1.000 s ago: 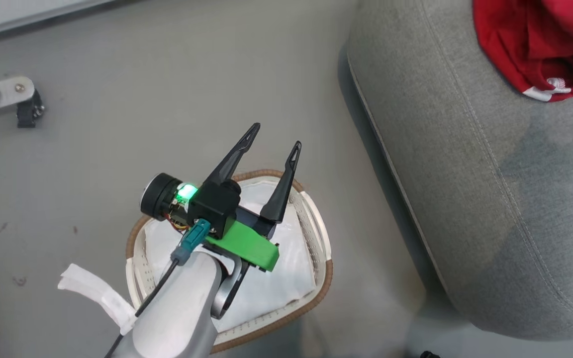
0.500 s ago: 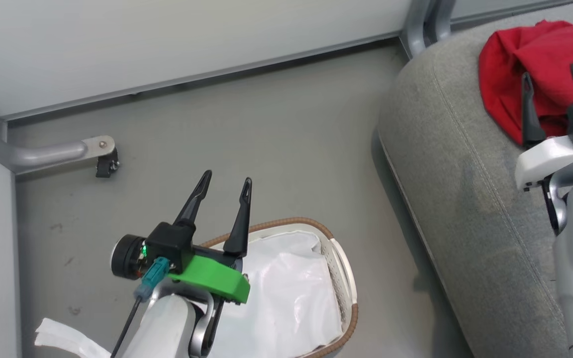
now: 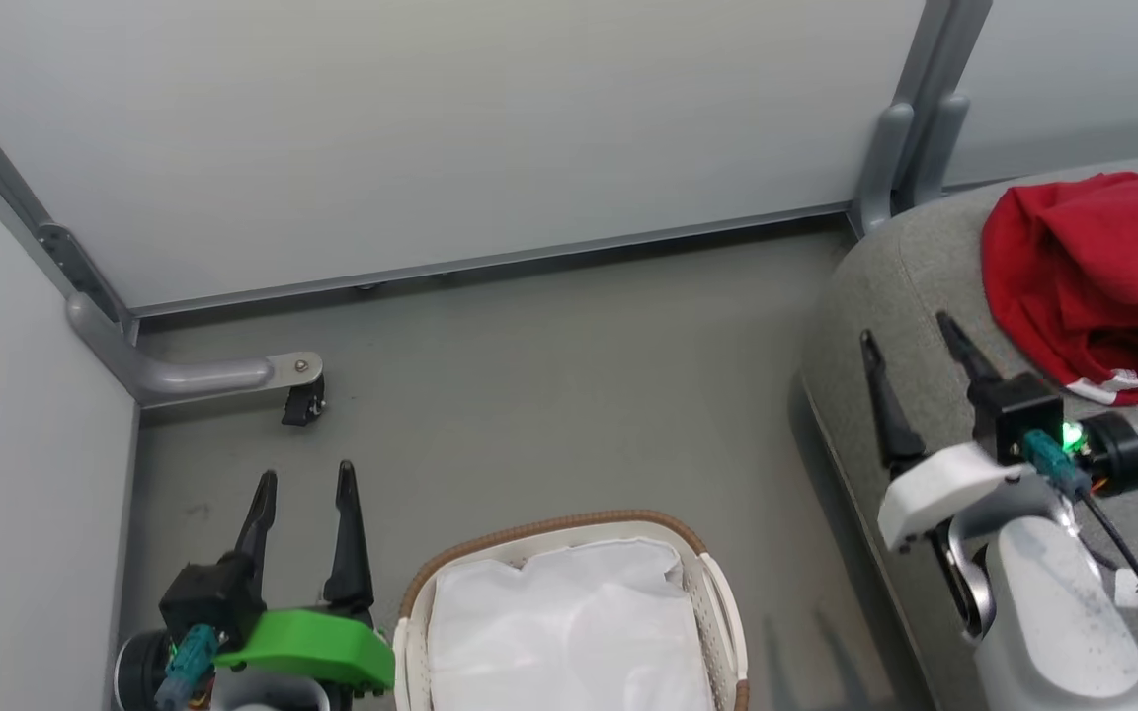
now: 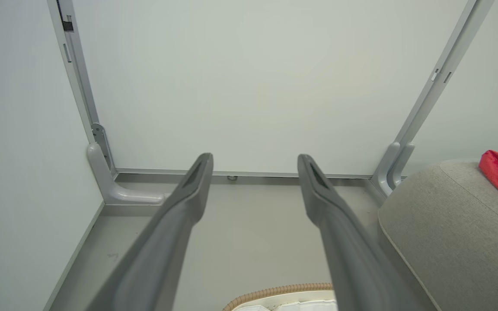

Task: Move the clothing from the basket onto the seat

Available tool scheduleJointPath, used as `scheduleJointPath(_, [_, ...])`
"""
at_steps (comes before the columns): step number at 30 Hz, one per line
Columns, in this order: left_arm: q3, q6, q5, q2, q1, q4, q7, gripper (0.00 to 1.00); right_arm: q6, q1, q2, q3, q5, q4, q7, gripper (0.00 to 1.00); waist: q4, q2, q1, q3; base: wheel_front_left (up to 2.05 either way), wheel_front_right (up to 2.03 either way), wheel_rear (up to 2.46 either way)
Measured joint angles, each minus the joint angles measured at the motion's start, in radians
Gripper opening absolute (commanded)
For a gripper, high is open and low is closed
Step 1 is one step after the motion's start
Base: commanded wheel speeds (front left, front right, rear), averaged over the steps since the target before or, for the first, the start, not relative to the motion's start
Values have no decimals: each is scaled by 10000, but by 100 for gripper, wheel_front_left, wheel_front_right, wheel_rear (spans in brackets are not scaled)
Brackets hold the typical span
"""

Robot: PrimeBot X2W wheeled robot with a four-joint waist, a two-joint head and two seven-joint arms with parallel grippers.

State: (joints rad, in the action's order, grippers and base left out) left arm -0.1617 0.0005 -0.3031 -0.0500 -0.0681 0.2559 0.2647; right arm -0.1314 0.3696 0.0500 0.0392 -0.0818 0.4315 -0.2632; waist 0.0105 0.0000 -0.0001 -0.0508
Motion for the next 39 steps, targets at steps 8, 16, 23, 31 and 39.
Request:
scheduleJointPath(8, [318, 0, -29, 4, 1040, -144, 0, 100, 0, -1452, -12, -639, 1114, -468, -2, 100, -236, 0, 0, 470, 0, 0, 0])
scheduleJointPath(16, [439, 10, -128, 4, 1480, -278, 0, 100, 0, -2364, -15, -815, 1515, -802, 0, 100, -151, 0, 0, 595, 0, 0, 0])
scheduleJointPath(23, [420, 8, -128, 4, 1535, -257, 0, 100, 0, -2392, -13, -859, 1546, -802, 0, 100, -60, 0, 0, 693, 0, 0, 0])
scheduleJointPath(31, [382, 19, -165, 4, 1544, -222, 0, 100, 0, -2455, -13, -890, 1590, -779, -2, 100, -93, 1, 0, 749, 0, 0, 0])
scheduleJointPath(39, [336, 52, -161, 12, 1562, 140, -2, 0, 0, -2614, -67, -936, 1618, -514, 13, 0, -125, 0, 0, 730, 0, 0, 0])
